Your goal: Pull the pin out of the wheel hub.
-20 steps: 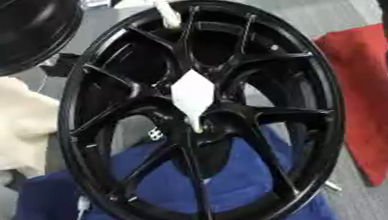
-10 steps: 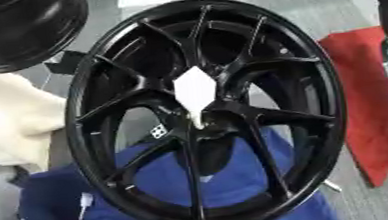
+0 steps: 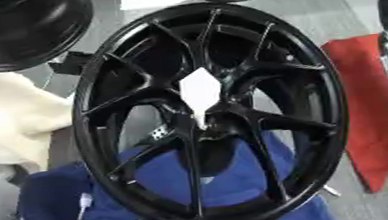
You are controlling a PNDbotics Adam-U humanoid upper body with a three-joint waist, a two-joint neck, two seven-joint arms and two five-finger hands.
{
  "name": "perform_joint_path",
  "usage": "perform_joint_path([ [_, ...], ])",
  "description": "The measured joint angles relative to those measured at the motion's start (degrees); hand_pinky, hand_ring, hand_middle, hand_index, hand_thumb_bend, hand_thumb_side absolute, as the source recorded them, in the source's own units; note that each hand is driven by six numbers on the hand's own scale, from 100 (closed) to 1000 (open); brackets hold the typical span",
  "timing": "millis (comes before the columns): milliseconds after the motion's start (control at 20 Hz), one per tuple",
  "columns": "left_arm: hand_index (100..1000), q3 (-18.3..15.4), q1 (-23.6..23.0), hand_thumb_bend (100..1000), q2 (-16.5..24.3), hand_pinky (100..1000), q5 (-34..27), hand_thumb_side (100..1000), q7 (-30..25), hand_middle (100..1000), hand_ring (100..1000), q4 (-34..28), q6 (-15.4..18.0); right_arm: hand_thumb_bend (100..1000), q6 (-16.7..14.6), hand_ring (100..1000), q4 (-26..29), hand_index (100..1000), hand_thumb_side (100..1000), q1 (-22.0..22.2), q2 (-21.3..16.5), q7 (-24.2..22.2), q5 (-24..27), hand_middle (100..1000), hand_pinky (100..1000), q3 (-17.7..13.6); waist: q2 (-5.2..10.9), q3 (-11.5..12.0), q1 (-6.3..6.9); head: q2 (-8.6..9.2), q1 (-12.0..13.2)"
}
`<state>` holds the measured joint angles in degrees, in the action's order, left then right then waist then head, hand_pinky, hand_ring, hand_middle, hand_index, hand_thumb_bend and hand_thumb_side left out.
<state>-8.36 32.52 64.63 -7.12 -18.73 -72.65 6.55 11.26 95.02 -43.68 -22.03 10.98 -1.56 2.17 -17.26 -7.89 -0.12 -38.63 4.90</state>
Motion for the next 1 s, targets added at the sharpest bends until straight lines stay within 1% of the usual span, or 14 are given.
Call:
perform_joint_path([
  [50,748,-0.1,-1.4,100,0.0,795,-0.3,270,-0.8,691,782,-0.4,0.0,100,0.0,579,0.1,701,722,-0.1,0.0,0.0,-0.1,570,683,-0.1,0.0,0.0,-0.13,-0.01,0.0],
  [100,830,-0.1,-2.5,164,-0.1,822,-0.5,514,-1.9,791,851,-1.0,-0.1,100,0.0,579,0.2,700,722,-0.2,0.0,0.1,-0.1,570,683,-0.1,0.0,0.0,-0.31,-0.01,0.0],
  [150,844,-0.3,-3.5,191,-0.1,832,-0.5,557,-3.0,813,868,-1.6,-0.3,100,0.1,579,0.2,700,722,-0.2,0.0,0.1,-0.2,570,683,-0.1,0.0,0.0,-0.45,-0.02,0.0],
  [200,855,-0.4,-4.2,195,-0.3,836,-0.4,626,-3.9,827,878,-2.2,-0.5,100,0.1,579,0.2,701,723,-0.2,0.0,0.2,-0.3,570,683,-0.1,0.0,0.1,-0.56,-0.02,0.0],
  [300,854,-0.9,-5.1,176,-0.8,828,0.3,682,-4.6,824,873,-3.0,-1.1,100,0.2,579,0.2,701,723,-0.2,0.0,0.2,-0.3,570,683,-0.2,0.0,0.1,-0.65,-0.02,-0.1],
  [350,846,-1.1,-5.3,151,-1.0,822,0.6,691,-4.5,817,868,-3.4,-1.3,100,0.2,579,0.2,701,723,-0.2,0.0,0.2,-0.3,570,683,-0.3,0.01,0.1,-0.71,-0.02,-0.1],
  [400,828,-1.3,-5.4,100,-1.3,812,0.8,676,-4.2,801,858,-3.6,-1.6,100,0.2,579,0.2,701,723,-0.2,0.0,0.3,-0.3,570,683,-0.4,0.02,0.1,-0.77,-0.02,-0.1],
  [450,805,-1.5,-5.4,100,-1.5,799,1.0,661,-3.5,775,841,-3.7,-1.8,100,0.2,579,0.2,701,723,-0.2,0.0,0.3,-0.3,570,683,-0.4,0.05,0.1,-0.8,-0.02,-0.1],
  [500,771,-1.7,-5.4,100,-1.7,777,1.1,647,-2.6,731,808,-3.8,-2.0,100,0.2,579,0.2,701,723,-0.2,0.0,0.3,-0.3,570,683,-0.4,0.11,0.2,-0.8,-0.02,-0.1],
  [550,761,-1.9,-5.4,100,-1.9,771,1.1,640,-1.2,713,796,-4.1,-2.1,100,0.2,579,0.2,700,723,-0.2,0.0,0.3,-0.3,570,683,-0.4,0.18,0.2,-0.8,-0.02,-0.1],
  [650,724,-2.2,-5.3,100,-2.3,744,0.7,622,2.4,657,759,-4.9,-2.4,100,0.2,579,0.2,700,723,-0.2,0.1,0.3,-0.3,570,683,-0.4,0.37,0.2,-0.81,-0.03,0.0],
  [800,694,-2.4,-5.2,100,-3.0,721,-1.3,568,8.8,612,729,-7.1,-2.7,100,0.2,579,0.2,700,724,-0.2,0.1,0.3,-0.3,570,683,-0.4,0.45,0.2,-0.82,-0.03,0.0],
  [1000,691,-2.4,-5.2,100,-3.6,718,-2.6,551,16.8,607,724,-10.4,-4.4,100,0.2,579,0.2,700,724,-0.2,0.2,0.3,-0.3,571,683,-0.4,0.57,0.1,-0.81,-0.05,0.0],
])
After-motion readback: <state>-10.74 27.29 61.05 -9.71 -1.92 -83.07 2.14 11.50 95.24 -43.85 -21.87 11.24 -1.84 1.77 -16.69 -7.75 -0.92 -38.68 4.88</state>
